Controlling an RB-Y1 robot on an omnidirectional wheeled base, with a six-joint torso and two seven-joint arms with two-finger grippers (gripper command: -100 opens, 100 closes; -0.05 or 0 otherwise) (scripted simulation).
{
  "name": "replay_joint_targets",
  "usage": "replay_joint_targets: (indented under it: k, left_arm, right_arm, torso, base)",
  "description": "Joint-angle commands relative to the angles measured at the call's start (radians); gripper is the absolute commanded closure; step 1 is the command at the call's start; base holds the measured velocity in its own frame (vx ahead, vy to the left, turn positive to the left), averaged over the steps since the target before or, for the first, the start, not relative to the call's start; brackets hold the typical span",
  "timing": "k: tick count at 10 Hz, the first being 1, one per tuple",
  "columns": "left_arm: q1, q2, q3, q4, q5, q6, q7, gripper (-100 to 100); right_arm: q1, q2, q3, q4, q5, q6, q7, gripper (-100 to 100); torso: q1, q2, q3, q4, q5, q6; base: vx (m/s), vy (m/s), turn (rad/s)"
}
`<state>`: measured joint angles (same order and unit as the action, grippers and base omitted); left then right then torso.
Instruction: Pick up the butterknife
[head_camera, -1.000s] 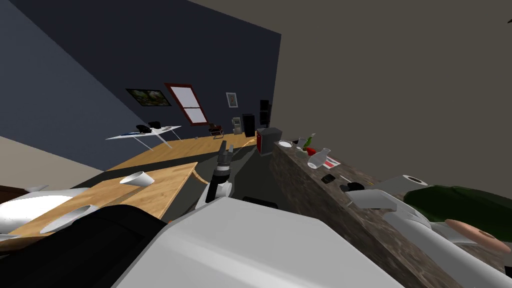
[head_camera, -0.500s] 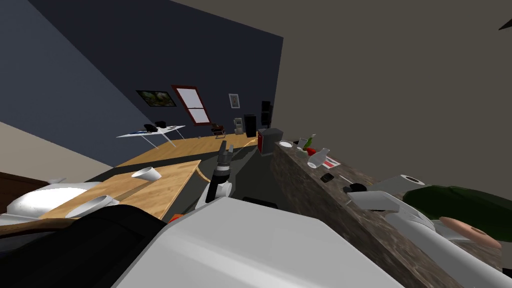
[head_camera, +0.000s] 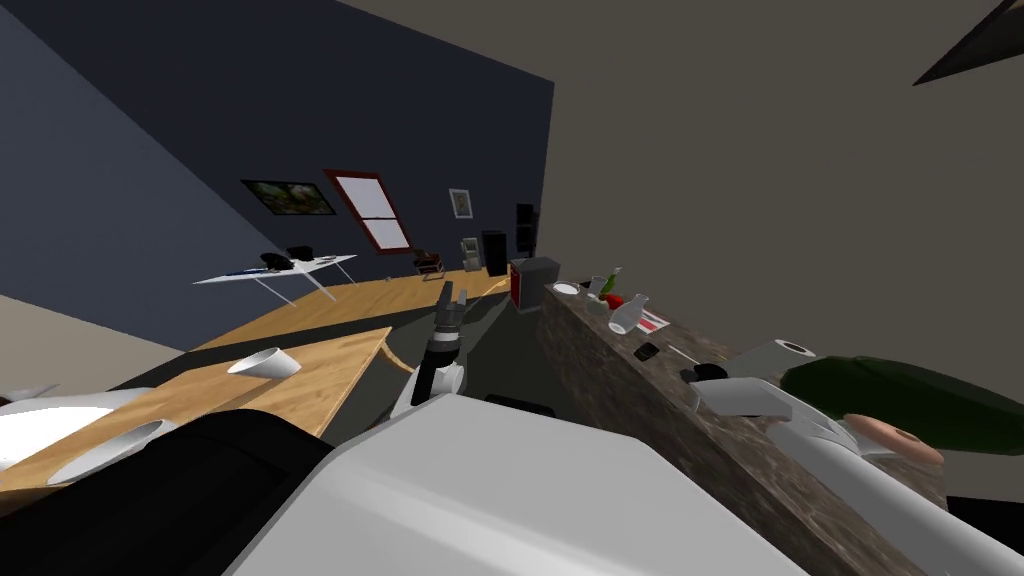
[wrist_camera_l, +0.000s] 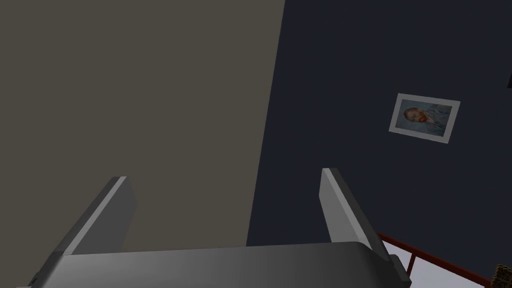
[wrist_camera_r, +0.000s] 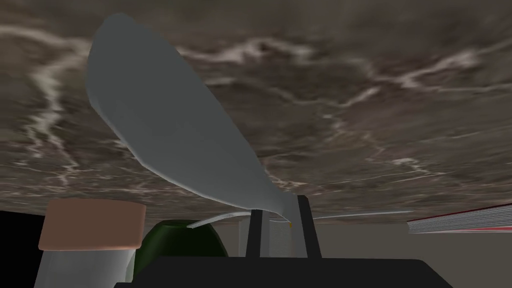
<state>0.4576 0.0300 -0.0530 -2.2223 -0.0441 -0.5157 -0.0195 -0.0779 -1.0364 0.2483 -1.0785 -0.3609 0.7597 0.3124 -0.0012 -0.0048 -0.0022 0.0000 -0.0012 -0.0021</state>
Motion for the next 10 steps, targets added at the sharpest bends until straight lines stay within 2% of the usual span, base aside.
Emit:
replay_joint_targets:
  k: [1,8,9,10]
  left_arm:
    - [0.000,0.000,0.000,0.000,0.000,0.000,0.000,0]
    - [0.000,0.000,0.000,0.000,0.000,0.000,0.000,0]
    - [0.000,0.000,0.000,0.000,0.000,0.000,0.000,0]
    - [0.000,0.000,0.000,0.000,0.000,0.000,0.000,0]
  right_arm:
    - [0.010,-0.006,0.006,-0.041,0.003,0.005,-0.002,100]
    - [0.059,-0.047,0.047,-0.267,0.009,0.036,0.001,100]
    - [0.065,-0.046,0.040,-0.266,0.013,0.043,-0.008,100]
    - [0.066,-0.047,0.041,-0.270,0.013,0.044,-0.008,0]
  torso:
    - [0.000,0.000,0.000,0.000,0.000,0.000]
    - [0.001,-0.002,-0.001,-0.001,0.000,0.002]
    - [0.001,-0.003,-0.002,-0.001,0.000,0.002]
    - [-0.001,0.000,-0.001,-0.001,0.000,0.001]
  base:
    - [0.105,0.036,-0.168]
    - [0.113,0.031,-0.248]
    - [0.051,0.020,-0.040]
    - [0.008,0.005,0.011]
